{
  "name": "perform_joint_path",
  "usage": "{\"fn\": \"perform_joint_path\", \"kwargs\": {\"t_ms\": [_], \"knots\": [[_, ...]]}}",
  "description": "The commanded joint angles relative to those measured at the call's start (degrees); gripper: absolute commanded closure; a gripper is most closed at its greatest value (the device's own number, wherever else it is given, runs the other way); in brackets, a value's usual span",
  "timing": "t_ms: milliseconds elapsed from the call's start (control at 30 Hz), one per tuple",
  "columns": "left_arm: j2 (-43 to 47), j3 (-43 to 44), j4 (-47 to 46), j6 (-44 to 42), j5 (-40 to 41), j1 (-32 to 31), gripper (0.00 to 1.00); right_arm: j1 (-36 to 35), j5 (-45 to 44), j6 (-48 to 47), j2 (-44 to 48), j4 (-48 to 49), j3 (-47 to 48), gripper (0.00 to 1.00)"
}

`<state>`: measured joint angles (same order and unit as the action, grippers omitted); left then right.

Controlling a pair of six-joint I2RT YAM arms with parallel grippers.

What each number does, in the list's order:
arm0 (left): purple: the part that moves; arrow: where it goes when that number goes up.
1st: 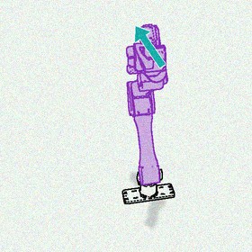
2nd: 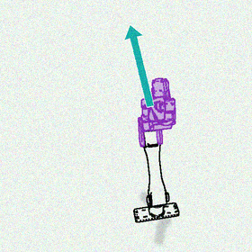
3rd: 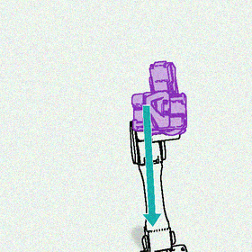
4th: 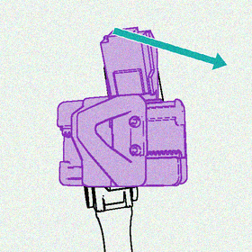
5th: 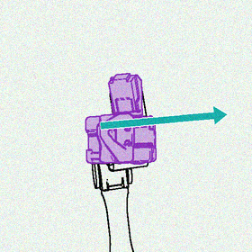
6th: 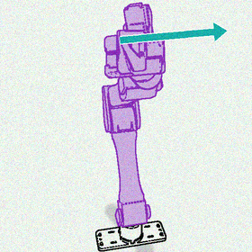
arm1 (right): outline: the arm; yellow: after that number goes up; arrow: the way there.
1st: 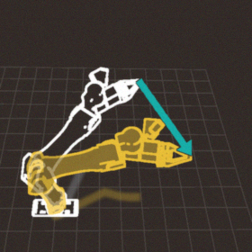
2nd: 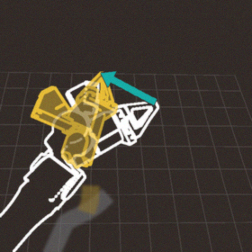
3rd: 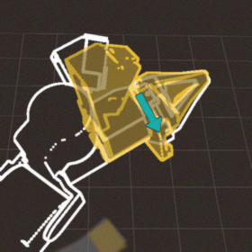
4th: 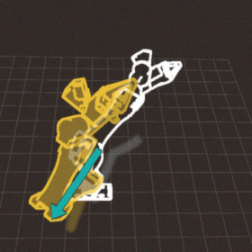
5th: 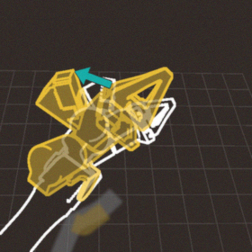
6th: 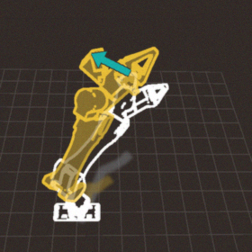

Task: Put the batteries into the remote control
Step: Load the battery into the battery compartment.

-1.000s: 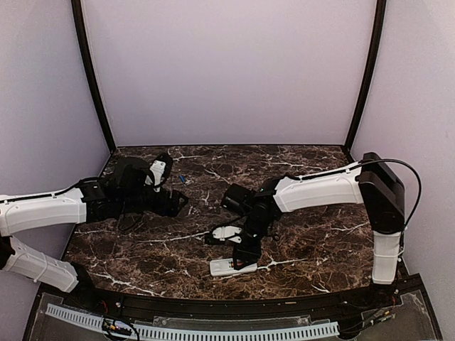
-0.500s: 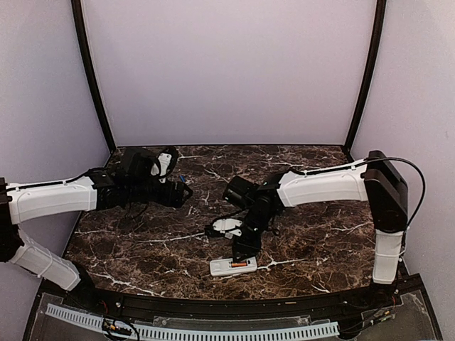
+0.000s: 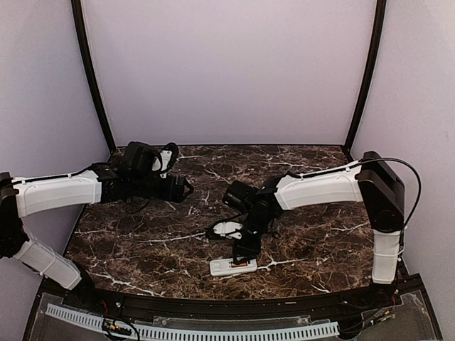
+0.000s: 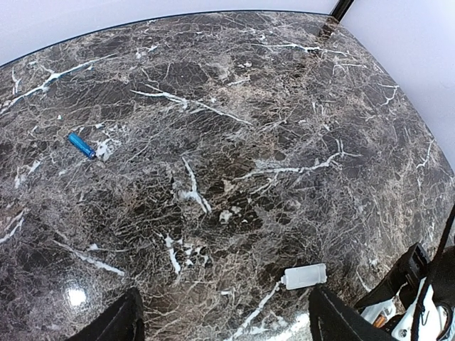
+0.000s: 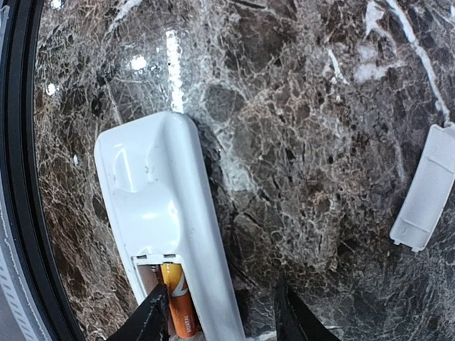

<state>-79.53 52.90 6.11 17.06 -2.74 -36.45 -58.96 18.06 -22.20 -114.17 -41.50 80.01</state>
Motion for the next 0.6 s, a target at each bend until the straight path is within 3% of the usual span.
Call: {"fn": "perform_joint_path", "kwargs": {"t_ms": [0,300,567], "knots": [[1.7,0.3,1.2,0.1,0.0,0.9,0.21,0.2,-0.9,-0.6,-1.2,-0.1,-1.5,0.52],[1.9,0.3,0.7,0.4,-0.9,1.8,0.21,0.0,-3.1,-1.1,-1.3,-1.8,-1.0,0.67],[2.6,0.0,0.5,0.1,-0.9,2.0,0.21,-1.0,-4.4,-1.8,-2.0,-3.6,1.2,0.65]]}}
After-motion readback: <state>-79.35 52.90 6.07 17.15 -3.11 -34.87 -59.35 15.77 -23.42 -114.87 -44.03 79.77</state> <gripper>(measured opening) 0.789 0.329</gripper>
